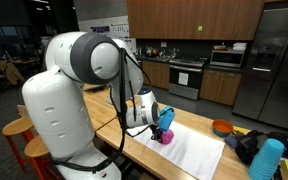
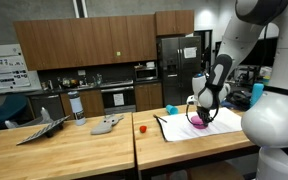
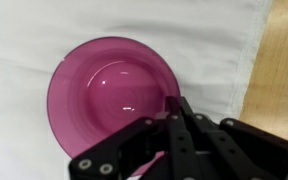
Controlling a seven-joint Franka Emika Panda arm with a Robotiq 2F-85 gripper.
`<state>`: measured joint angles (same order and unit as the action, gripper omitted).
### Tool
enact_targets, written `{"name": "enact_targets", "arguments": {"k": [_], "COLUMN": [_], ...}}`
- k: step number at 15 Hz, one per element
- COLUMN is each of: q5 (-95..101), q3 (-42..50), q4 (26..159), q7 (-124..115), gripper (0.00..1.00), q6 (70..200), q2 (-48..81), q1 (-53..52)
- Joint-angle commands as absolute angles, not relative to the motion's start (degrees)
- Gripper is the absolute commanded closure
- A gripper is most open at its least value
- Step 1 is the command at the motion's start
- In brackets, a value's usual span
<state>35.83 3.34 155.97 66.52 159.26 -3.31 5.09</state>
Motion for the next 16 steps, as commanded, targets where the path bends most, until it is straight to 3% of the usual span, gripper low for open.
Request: {"name": "enact_targets", "arguments": {"k": [1, 16], "q5": [36.34, 31.41], "q3": [3.92, 1.95], "q4": [155.54, 155.99], "q7": [65.52, 85.96], "gripper": [0.99, 0.99], "q6": [159.19, 159.85], "q2": [-1.74, -2.21], "q1": [5.05, 0.75]}}
